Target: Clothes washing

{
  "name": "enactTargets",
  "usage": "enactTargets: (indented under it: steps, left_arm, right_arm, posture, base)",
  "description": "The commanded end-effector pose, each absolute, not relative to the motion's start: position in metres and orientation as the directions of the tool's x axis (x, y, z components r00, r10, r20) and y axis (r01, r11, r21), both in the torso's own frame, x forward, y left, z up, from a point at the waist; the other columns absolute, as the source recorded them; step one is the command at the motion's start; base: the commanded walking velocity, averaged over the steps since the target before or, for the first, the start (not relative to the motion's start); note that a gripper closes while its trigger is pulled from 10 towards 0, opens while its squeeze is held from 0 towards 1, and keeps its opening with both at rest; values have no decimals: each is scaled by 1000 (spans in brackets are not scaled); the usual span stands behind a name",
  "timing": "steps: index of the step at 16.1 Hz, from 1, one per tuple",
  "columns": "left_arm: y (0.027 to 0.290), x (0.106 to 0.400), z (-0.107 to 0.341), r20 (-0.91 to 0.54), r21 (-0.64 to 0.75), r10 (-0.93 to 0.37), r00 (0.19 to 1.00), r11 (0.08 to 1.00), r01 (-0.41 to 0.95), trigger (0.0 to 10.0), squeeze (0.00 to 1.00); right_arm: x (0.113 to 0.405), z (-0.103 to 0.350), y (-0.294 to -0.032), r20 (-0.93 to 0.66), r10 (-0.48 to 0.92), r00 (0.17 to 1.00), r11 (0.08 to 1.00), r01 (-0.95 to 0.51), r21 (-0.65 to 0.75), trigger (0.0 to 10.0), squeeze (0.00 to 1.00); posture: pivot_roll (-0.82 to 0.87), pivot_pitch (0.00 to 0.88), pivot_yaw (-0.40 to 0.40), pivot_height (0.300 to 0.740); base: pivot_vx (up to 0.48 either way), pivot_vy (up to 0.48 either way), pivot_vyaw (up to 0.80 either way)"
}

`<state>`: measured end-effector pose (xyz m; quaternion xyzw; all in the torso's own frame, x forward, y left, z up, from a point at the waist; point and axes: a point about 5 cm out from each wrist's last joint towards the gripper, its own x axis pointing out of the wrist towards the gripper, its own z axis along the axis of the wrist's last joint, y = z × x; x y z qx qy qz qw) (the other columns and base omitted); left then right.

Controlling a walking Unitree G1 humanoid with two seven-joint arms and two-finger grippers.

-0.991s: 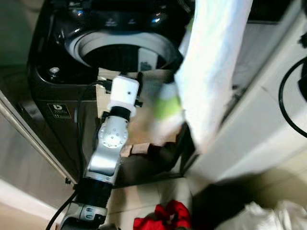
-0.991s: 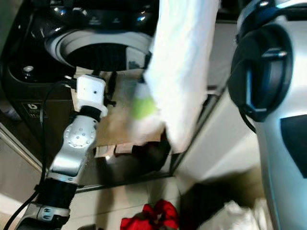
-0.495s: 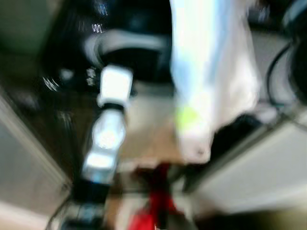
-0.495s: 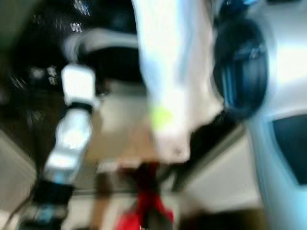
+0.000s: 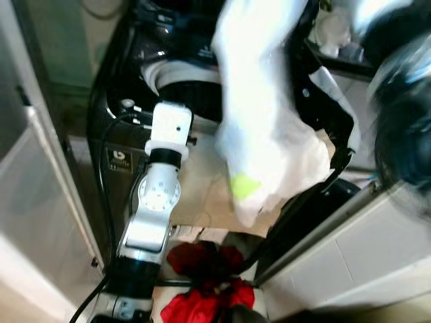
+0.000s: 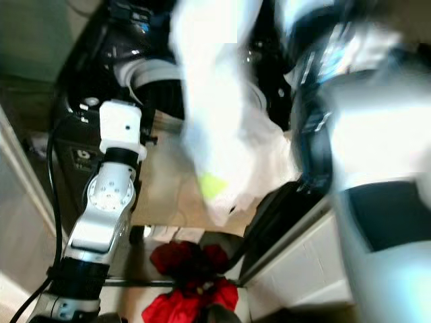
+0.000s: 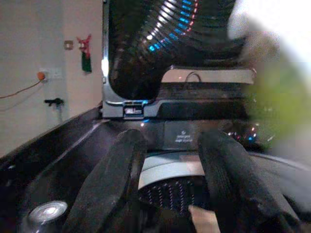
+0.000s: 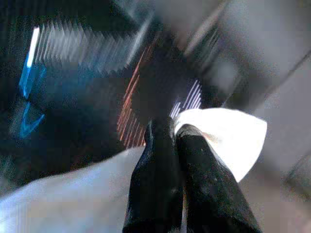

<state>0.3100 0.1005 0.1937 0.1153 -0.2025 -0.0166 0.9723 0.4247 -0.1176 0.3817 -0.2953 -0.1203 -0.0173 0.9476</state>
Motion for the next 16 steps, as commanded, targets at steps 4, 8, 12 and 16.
enactTargets:
  steps: [4, 8, 12, 16]
  left_arm:
    - [91, 306, 190, 354, 253, -120, 927, 967, 28, 10000, 0]
    - [91, 306, 188, 335, 265, -127, 934, 963, 36, 10000, 0]
    - [92, 308, 184, 305, 314, -134, 943, 949, 34, 10000, 0]
    - [91, 311, 181, 283, 313, -134, 950, 949, 41, 10000, 0]
  right_arm:
    - [432, 307, -135, -52, 3, 999, 919, -23, -393, 10000, 0]
    - [431, 279, -127, -155, 75, 985, 947, -119, -298, 10000, 1000]
    - [432, 289, -121, -127, 114, 985, 992, -119, -30, 10000, 1000]
    - [432, 307, -116, -69, 141, 988, 954, -117, 276, 10000, 1000]
  posture:
    - [183, 0, -181, 740]
    - [179, 0, -177, 740]
    - [176, 0, -178, 740]
    - [155, 0, -160, 740]
  base:
    - [0, 0, 0]
    - [0, 0, 0]
    - [0, 0, 0]
    - [0, 0, 0]
